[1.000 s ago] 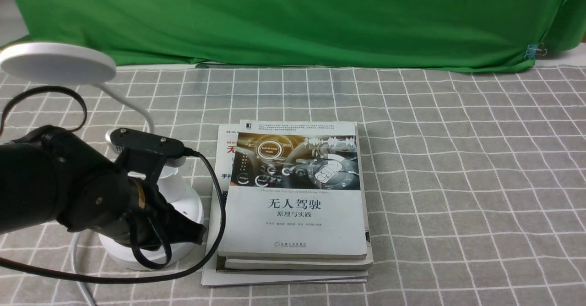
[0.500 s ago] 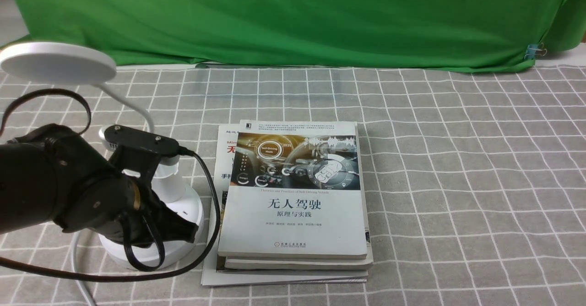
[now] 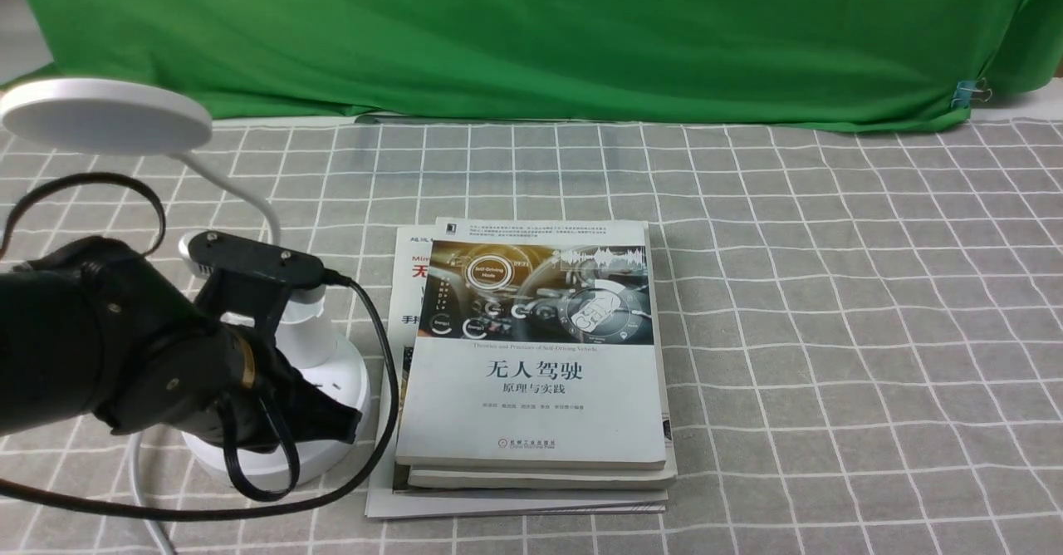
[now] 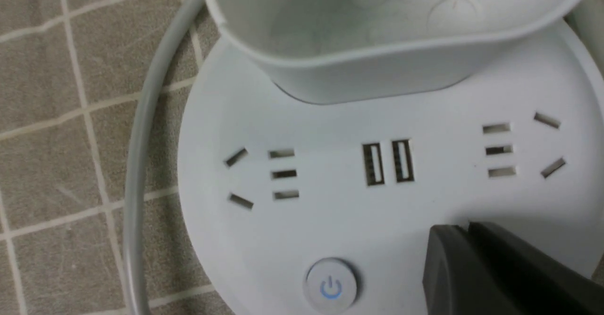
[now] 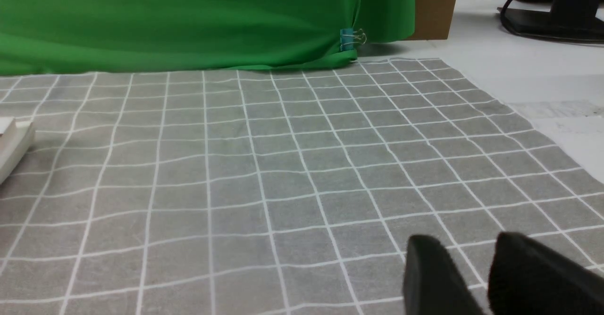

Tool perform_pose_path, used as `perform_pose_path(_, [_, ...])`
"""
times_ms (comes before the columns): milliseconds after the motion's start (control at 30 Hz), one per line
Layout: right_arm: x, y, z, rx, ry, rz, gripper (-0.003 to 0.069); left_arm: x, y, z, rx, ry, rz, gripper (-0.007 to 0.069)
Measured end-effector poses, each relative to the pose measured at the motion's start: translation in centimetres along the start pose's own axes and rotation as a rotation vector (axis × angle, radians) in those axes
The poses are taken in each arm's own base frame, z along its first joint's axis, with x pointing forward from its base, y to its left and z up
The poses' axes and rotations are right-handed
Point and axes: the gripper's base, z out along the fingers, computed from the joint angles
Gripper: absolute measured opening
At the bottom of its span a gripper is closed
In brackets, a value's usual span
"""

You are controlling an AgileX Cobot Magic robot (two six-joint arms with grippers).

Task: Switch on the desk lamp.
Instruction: Use the left arm to press the button switch on the lamp holder

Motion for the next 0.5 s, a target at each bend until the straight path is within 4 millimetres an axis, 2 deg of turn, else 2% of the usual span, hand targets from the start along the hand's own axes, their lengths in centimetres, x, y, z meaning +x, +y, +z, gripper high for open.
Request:
perform_pose_path(233, [0.0, 0.0, 0.0, 0.000, 0.000, 0.000, 0.0245, 0.2, -0.2, 0.2, 0.021, -0.007, -0.024, 0.0019])
perform_pose_path(333, [0.0, 0.0, 0.0, 0.000, 0.000, 0.000, 0.0245, 0.3, -0.1, -0.5, 0.027, -0.023, -0.033, 0.0019])
perform_pose_path(400, [0.0, 0.0, 0.0, 0.000, 0.000, 0.000, 0.0245, 0.7, 0.0, -1.1, 0.022, -0.011, -0.044, 0.0019])
perform_pose_path(500, [0.0, 0.0, 0.0, 0.000, 0.000, 0.000, 0.0245, 1.2, 0.5, -3.9, 0.018, -0.054, -0.082, 0.0019])
